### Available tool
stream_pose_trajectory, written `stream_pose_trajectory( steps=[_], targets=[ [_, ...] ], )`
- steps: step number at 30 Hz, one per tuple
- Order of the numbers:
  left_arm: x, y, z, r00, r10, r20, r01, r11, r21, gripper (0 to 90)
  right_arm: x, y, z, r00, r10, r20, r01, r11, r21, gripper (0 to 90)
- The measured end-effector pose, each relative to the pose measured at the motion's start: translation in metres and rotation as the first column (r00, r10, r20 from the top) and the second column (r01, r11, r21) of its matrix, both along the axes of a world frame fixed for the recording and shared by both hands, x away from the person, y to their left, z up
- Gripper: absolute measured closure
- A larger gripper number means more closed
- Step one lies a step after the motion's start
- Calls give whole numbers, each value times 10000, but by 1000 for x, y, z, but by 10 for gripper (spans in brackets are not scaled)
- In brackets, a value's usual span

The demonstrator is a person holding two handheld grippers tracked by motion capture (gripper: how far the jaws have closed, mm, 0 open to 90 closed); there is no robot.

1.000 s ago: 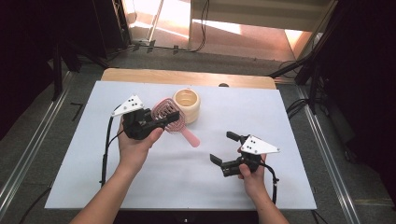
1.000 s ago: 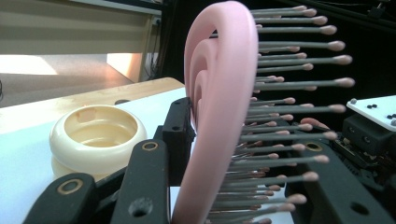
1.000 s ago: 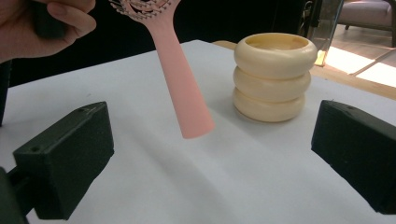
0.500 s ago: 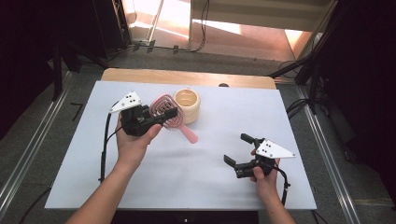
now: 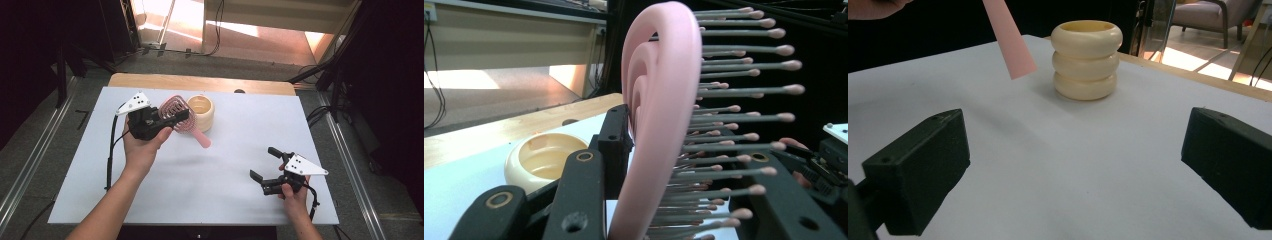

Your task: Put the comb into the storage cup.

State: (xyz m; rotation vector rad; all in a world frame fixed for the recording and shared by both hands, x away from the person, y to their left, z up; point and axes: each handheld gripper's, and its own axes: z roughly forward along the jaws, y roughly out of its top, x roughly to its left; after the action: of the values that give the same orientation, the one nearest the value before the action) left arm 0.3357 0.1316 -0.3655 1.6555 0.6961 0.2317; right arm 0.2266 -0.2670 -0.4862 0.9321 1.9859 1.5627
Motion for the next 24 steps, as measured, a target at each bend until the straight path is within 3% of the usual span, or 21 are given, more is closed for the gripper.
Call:
stream_pose_trajectory(
  steps=[11,24],
  targets=[
    [9,-2,2,9999,140,71,-141,9999,98,635,-10,-25,-4,9992,-384,-69,383,9992,-65,0],
    [19,-4,9,9995,269,147,-270,9996,127,635,-18,-41,-9,9983,-566,-162,564,9983,-118,0]
  ],
)
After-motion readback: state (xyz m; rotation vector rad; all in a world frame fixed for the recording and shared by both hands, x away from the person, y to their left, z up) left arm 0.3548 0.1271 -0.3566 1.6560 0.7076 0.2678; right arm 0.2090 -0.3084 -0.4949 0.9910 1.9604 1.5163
